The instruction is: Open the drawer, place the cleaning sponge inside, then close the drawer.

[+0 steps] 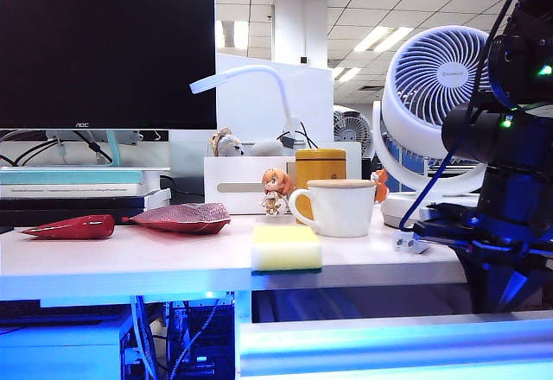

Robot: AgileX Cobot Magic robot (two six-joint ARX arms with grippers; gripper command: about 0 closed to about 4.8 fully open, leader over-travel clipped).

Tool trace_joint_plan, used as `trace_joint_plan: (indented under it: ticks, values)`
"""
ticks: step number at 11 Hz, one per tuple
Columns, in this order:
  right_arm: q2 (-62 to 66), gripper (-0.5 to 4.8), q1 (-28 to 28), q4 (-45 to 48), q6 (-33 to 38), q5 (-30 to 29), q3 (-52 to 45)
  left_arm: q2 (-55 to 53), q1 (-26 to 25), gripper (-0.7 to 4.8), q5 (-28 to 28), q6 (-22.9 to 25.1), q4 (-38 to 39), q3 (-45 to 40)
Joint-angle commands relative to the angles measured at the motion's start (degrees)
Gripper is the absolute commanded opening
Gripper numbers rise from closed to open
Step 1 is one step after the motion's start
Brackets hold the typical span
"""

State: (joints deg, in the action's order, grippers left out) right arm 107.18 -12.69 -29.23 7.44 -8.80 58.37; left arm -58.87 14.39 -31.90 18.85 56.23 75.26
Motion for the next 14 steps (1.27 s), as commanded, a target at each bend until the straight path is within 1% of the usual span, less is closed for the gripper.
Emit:
trace_joint_plan:
  ticks: [1, 4, 10, 12, 14]
  values:
    - [-0.2, -0.09, -0.1, -4.0, -0.3, -0.2, 0.1, 0.2, 0.0, -0.06, -0.3, 0.5, -0.4, 0.3]
    - [-0.2, -0.08, -0.1, -7.8, -0.4, -0.2, 0.1, 0.3, 0.0, -0.06, -0.5, 0.8, 1.4, 0.3]
    - [-0.2, -0.09, -0.6, -14.3, -1.6, -0.3, 0.1, 0.3, 0.0, -0.06, -0.4, 0.9, 1.6, 0.3]
    - [-0.2, -0.08, -3.0, -18.5, -1.6, -0.3, 0.1, 0.3, 0.0, -0.06, -0.4, 0.9, 1.6, 0.3]
    - [-0.2, -0.08, -3.0, -20.5, -1.7, -0.3, 0.1, 0.3, 0.0, -0.06, -0.4, 0.9, 1.6, 0.3]
